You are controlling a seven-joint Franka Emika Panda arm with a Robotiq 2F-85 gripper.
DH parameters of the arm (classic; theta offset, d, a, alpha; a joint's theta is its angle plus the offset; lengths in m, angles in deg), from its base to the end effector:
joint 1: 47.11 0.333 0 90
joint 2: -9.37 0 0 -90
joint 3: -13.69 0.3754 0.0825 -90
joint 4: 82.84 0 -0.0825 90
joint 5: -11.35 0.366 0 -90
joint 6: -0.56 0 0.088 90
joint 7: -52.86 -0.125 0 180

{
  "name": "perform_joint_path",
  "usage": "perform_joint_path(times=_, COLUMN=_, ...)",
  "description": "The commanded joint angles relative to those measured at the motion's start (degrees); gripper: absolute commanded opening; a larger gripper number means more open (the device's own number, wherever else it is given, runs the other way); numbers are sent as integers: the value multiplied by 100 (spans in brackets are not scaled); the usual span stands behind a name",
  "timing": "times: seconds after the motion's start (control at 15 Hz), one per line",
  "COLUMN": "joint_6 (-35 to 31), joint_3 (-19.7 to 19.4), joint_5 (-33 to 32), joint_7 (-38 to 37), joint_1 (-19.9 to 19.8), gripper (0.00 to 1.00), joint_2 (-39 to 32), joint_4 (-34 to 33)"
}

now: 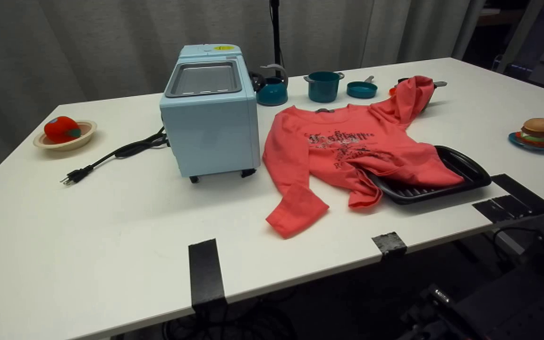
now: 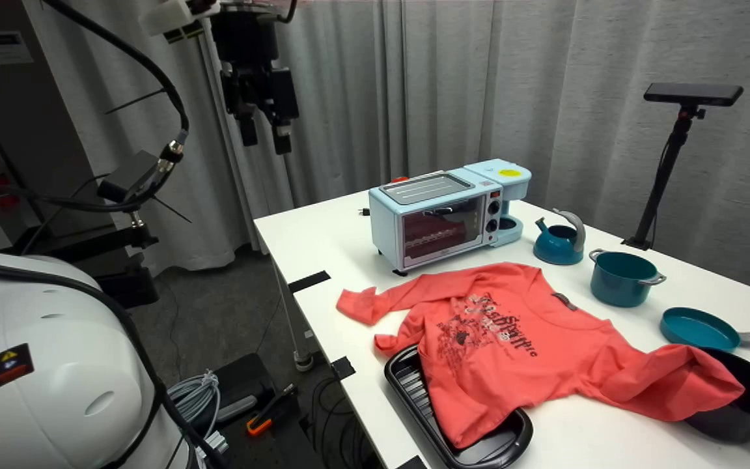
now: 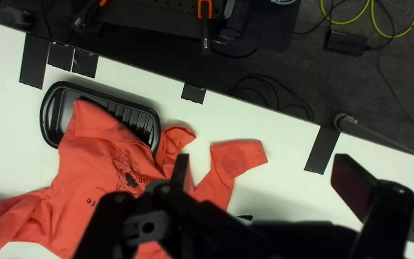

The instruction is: Fold the sweatshirt sleeves

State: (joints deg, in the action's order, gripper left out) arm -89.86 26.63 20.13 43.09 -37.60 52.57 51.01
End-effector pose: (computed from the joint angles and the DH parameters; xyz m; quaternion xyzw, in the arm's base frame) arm 0.2268 0.1436 0.6080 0.9969 0.0788 -0.0079 0.0024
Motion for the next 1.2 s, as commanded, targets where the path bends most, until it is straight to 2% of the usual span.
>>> perform_joint_path(times=0.0, joint_6=-321, joint_3=-103, joint_5=-200, joint_7=246, joint_1=-119, gripper=100, joint_2=-279, joint_4=-37)
perform_joint_path(times=0.33, joint_6=-1325, joint_3=-345, joint_5=-170, joint_7=413, joint_1=-154, gripper=100, joint_2=-908, joint_4=184)
perform_joint_path(times=0.73, joint_6=-2738, joint_3=-341, joint_5=-174, joint_7=328, joint_1=-93, gripper=100, joint_2=-1817, joint_4=547)
perform_joint_path(times=1.07, joint_6=-3229, joint_3=-374, joint_5=-247, joint_7=379, joint_1=-95, gripper=100, joint_2=-2440, joint_4=514)
perform_joint_path(times=1.13, joint_6=-3077, joint_3=-363, joint_5=-196, joint_7=255, joint_1=-80, gripper=100, joint_2=-2322, joint_4=531)
